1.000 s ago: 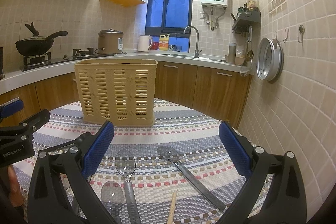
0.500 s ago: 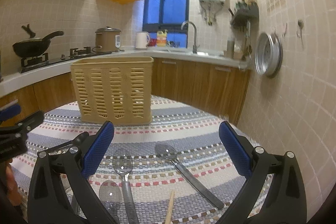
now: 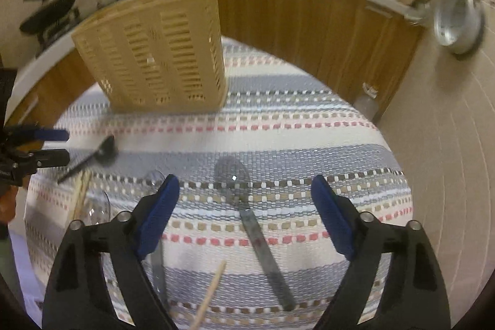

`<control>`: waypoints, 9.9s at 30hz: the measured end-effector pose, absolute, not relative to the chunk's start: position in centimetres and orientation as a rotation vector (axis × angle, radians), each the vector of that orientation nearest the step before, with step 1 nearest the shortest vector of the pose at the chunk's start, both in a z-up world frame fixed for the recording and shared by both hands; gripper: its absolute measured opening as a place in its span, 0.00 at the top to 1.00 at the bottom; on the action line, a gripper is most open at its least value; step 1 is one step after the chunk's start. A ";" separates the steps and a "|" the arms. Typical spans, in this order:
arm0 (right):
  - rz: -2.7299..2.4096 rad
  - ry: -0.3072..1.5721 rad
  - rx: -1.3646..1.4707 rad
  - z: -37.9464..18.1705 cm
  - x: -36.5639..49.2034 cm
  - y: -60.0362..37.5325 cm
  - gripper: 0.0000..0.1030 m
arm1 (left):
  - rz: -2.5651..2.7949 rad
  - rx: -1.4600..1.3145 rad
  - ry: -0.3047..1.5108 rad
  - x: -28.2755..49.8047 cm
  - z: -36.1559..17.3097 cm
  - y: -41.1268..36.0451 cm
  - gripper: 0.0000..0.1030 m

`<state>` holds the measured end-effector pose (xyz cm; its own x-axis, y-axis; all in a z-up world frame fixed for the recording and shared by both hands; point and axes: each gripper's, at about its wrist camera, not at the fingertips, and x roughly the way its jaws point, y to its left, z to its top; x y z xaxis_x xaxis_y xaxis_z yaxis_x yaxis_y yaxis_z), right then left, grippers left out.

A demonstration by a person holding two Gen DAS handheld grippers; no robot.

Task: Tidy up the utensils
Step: 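Grasp the black ladle handle with the left tool while the right tool grasps a clear spoon, then carry the ladle with the left tool into the beige holder while the right tool drops the spoon in, then grasp a wooden chopstick with the left tool while the right tool grasps a clear spoon, then lower the chopstick into the holder with the left tool while the right tool drops its spoon in, then grasp another wooden chopstick with the left tool while the right tool grasps a clear spoon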

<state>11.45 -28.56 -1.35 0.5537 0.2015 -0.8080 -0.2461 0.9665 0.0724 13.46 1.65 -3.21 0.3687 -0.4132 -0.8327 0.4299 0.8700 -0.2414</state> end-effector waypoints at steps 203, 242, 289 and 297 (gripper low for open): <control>0.502 0.805 0.018 6.8 6.4 -21.0 0.74 | -0.334 -0.275 0.595 6.6 7.9 1.0 0.96; 0.239 0.278 0.169 8.9 20.4 -23.2 0.73 | -0.084 -0.192 0.144 18.4 8.8 -2.4 0.96; 0.373 0.858 0.148 2.0 6.0 -21.4 0.49 | -0.335 -0.095 1.027 4.4 -5.7 -1.6 0.70; 0.325 0.885 0.118 0.0 5.6 -22.4 0.49 | -0.244 0.023 1.008 4.2 -6.3 -4.5 0.71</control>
<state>5.57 -22.44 -0.04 0.5878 0.3268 -0.7400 -0.2297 0.9445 0.2347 4.21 -4.52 -6.26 0.5089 -0.1924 -0.8391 0.2133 0.9725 -0.0937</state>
